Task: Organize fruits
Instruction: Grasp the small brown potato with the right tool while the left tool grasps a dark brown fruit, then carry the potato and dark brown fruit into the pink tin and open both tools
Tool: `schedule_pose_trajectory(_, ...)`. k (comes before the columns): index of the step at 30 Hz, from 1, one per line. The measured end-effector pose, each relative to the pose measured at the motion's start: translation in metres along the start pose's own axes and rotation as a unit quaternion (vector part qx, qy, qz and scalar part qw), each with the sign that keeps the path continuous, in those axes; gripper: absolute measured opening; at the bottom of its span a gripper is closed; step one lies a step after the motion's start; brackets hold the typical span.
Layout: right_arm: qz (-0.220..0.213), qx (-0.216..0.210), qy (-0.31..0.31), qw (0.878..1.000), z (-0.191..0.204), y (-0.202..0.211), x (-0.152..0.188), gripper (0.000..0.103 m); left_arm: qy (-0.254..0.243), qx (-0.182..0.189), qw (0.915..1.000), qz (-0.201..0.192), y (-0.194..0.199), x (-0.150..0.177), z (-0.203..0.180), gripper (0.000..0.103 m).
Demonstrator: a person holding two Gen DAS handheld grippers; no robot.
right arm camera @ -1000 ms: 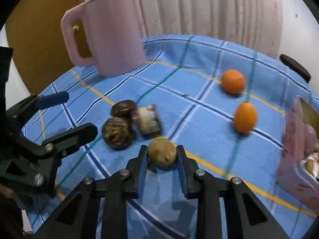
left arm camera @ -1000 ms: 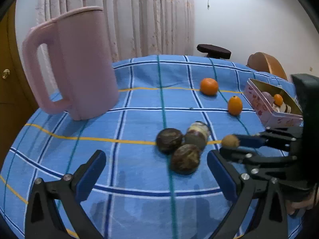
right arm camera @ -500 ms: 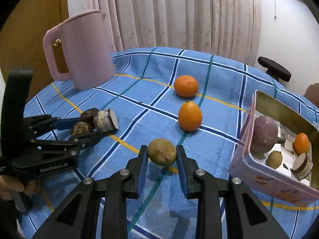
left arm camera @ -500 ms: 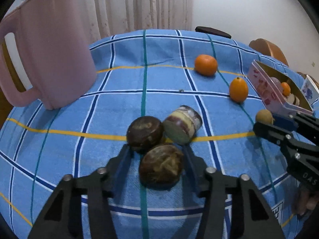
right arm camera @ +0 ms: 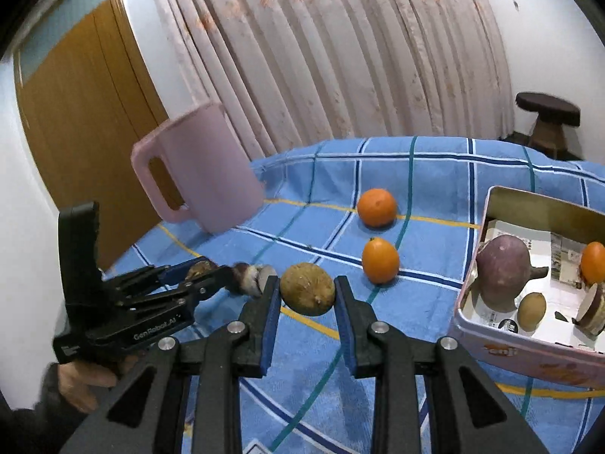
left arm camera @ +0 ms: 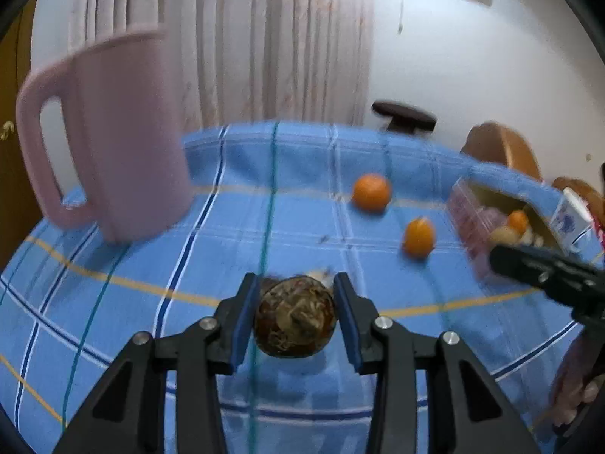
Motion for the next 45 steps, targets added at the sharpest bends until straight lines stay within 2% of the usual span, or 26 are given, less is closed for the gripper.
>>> schedule_pose_trajectory(2,-0.012,-0.016,-0.009,1.000,-0.007,0.010,-0.003,0.030,-0.008,0.013,0.9996,-0.023,0.008,-0.009,-0.013,0.042)
schedule_pose_trajectory(6,-0.031,0.003,-0.016,0.999,-0.025,0.029,-0.007,0.030,-0.028,0.035,0.9976,-0.053,0.016,-0.026,-0.044,0.042)
schedule_pose_trajectory(19,-0.076,0.113,-0.049,0.989,-0.103,0.080,-0.013,0.030,-0.095,0.102,0.9875,-0.074,0.001,-0.055,-0.155,0.042)
schedule_pose_trajectory(22,-0.078,0.155,-0.050,0.983,-0.121,0.088,-0.013,0.030,-0.108,0.114,0.9848,-0.074,-0.006,-0.058,-0.178,0.042)
schedule_pose_trajectory(31,-0.070,0.243,-0.060,0.966,-0.164,0.096,-0.011,0.030,-0.125,0.121,0.9829,-0.061,-0.033,-0.064,-0.223,0.042)
schedule_pose_trajectory(45,-0.030,0.266,-0.072,0.961,-0.198,0.083,-0.003,0.030,-0.138,0.102,0.9845,-0.036,-0.068,-0.064,-0.241,0.042)
Point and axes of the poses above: each gripper's, at about its wrist camera, not at the fingertips, and y roughly against the way its jaws point, z to its left, x to its underside, the point moved 6 cm from there along -y, roughly the way its jaws point, and after that the axes turned 8 degrees about z, right-handed, at the moved point
